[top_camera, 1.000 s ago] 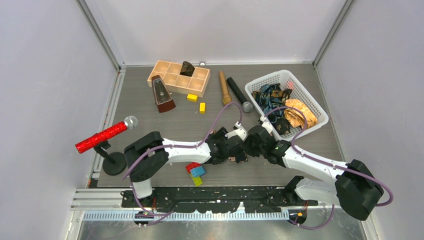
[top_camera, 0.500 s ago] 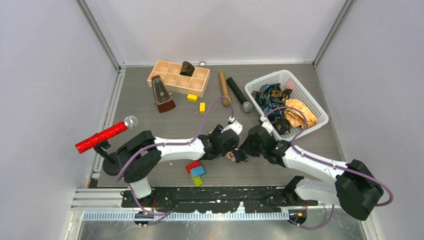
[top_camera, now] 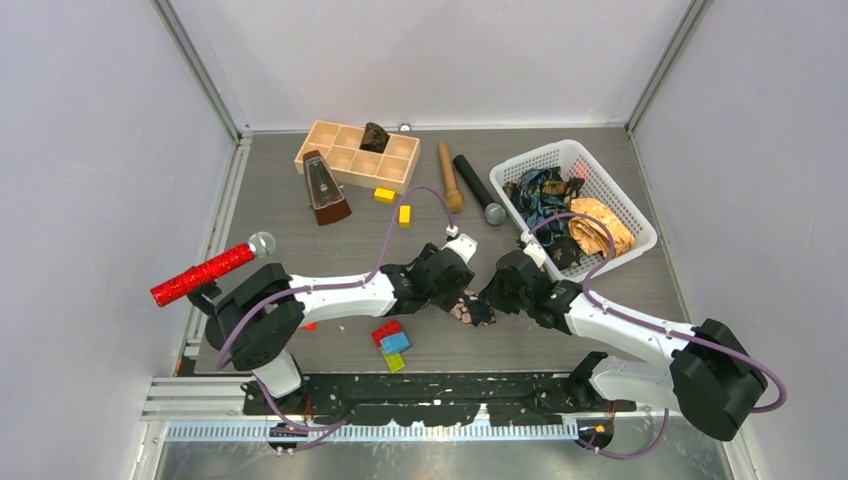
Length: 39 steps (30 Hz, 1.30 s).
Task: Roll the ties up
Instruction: Roll the tie at the center of the board.
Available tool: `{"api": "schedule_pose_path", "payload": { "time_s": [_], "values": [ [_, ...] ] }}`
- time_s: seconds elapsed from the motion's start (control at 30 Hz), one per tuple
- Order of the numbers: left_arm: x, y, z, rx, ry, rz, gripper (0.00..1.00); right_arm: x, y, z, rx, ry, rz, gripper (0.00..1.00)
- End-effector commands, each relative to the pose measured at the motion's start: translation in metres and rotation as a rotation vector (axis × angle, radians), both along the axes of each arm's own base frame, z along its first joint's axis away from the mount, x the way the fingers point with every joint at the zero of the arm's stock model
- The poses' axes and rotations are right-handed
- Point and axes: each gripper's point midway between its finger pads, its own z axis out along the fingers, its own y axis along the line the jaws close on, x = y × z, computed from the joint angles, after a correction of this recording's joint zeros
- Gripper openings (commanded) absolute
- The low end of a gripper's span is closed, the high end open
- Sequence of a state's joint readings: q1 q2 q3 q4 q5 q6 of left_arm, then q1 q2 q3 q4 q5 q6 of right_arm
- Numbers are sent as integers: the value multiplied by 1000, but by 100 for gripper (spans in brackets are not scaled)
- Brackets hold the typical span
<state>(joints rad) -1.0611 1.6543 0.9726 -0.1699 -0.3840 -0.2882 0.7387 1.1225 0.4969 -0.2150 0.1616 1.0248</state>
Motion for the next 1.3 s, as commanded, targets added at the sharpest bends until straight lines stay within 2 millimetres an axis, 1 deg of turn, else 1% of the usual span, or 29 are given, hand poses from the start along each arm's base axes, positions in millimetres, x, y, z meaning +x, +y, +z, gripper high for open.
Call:
{"api": "schedule_pose_path", "payload": {
  "time_s": [0.0, 0.1, 0.23, 0.3, 0.37, 0.47, 0.53, 0.57, 0.6, 0.63, 0.67, 0.77, 0.87, 0.93, 1.07, 1.17, 1.27],
  "values": [
    [-1, -3, 26, -94, 5, 2, 71, 9, 0, 15, 7, -46, -29, 18],
    [0, -2, 43, -138, -6, 0, 74, 11, 2, 19, 18, -56, -30, 19],
    [3, 1, 61, -189, -13, -8, 75, 16, 9, 27, 48, -77, -22, 19],
    [4, 3, 70, -232, -8, -9, 75, 19, 16, 33, 73, -91, -8, 19],
    [11, 11, 77, -287, 3, 13, 75, 25, 28, 44, 116, -122, 21, 20],
    [23, 27, 80, -373, 40, 55, 77, 29, 48, 55, 163, -135, 98, 19],
    [31, 38, 78, -415, 66, 86, 77, 33, 62, 61, 188, -143, 144, 19],
    [35, 44, 76, -435, 75, 103, 78, 35, 70, 71, 220, -160, 166, 19],
    [37, 48, 74, -456, 90, 114, 78, 34, 77, 70, 237, -149, 196, 19],
    [40, 52, 73, -479, 106, 123, 78, 38, 84, 78, 261, -169, 210, 19],
    [42, 55, 71, -501, 122, 132, 78, 37, 89, 77, 271, -159, 228, 19],
    [48, 63, 64, -559, 164, 157, 78, 43, 102, 82, 295, -160, 255, 19],
    [52, 66, 58, -604, 206, 169, 78, 47, 109, 81, 303, -148, 263, 19],
    [53, 66, 53, -617, 225, 167, 78, 49, 111, 75, 297, -131, 255, 19],
    [52, 62, 44, -635, 260, 158, 78, 51, 113, 58, 277, -77, 236, 18],
    [53, 61, 37, -635, 275, 164, 78, 49, 112, 42, 261, -21, 217, 18],
    [54, 61, 28, -624, 291, 177, 79, 46, 109, 30, 248, 16, 199, 17]
  ]
}}
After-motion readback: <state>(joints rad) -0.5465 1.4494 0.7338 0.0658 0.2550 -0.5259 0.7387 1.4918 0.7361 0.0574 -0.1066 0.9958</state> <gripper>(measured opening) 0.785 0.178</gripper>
